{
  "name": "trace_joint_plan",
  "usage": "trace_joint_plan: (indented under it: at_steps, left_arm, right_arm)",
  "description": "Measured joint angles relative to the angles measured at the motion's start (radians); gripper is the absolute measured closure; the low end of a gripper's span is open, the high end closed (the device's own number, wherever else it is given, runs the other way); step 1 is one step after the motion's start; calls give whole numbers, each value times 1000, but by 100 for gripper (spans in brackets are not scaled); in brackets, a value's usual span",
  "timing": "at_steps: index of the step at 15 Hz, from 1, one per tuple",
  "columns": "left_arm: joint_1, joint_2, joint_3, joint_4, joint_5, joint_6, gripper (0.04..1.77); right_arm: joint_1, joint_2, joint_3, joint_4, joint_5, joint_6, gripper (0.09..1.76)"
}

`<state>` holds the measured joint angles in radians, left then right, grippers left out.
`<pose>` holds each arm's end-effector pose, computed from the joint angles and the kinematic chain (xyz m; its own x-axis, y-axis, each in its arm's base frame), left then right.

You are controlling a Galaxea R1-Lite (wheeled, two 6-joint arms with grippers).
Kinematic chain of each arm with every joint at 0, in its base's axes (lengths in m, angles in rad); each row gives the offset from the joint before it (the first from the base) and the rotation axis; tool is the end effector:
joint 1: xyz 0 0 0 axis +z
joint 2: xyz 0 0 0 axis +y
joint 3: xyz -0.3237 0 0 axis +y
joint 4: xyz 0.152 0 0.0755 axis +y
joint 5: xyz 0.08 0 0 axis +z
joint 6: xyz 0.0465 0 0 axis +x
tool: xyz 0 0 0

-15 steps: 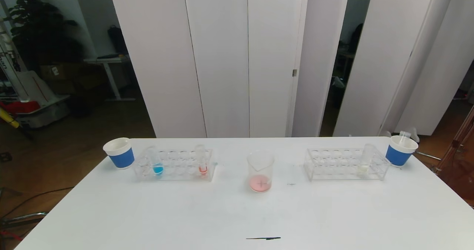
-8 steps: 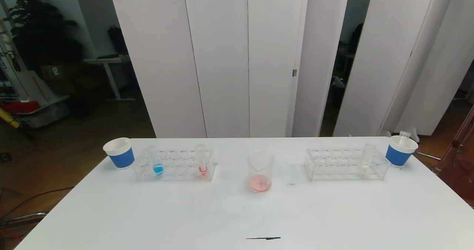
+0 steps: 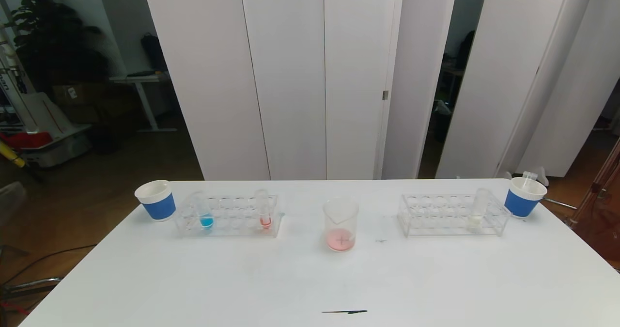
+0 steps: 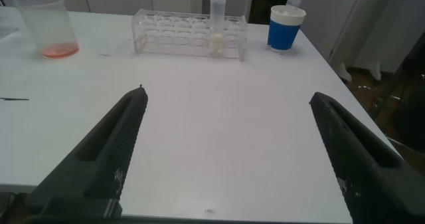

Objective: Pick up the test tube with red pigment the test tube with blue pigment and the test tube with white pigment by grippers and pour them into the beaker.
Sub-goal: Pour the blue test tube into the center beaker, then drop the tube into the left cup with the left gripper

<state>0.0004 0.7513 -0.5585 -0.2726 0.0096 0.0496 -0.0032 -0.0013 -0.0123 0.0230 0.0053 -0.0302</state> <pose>0.0532 0.0005 0.2760 0.9968 0.0100 0.0797 -0.0139 0.9987 0.0487 -0.0462 0.0004 0.0760 1.0000 0.0021 -0.0094 -0.0024 0.9995 -0.0301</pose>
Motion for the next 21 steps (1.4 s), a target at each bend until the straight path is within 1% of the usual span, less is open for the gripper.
trace_joint_plan:
  at_steps: [5, 9, 10, 13, 15, 19, 21]
  left_arm:
    - [-3, 295, 13, -129, -4, 1, 6]
    - [-5, 498, 59, -246, -5, -11, 6]
    - [-5, 544, 80, -286, -6, -14, 6]
    - [-5, 691, 149, -475, -5, -19, 6]
    - [-5, 789, 179, -585, -5, -41, 6]
    - [-4, 956, 181, -767, -3, -73, 6]
    - [-10, 1026, 163, -825, 3, -82, 6]
  right_arm:
    - [0, 0, 0, 0, 0, 0, 10]
    - [0, 0, 0, 0, 0, 0, 10]
    - [0, 0, 0, 0, 0, 0, 10]
    - [0, 0, 0, 0, 0, 0, 10]
    - [0, 0, 0, 0, 0, 0, 10]
    - [0, 0, 0, 0, 0, 0, 10]
    - [0, 0, 0, 0, 0, 0, 10]
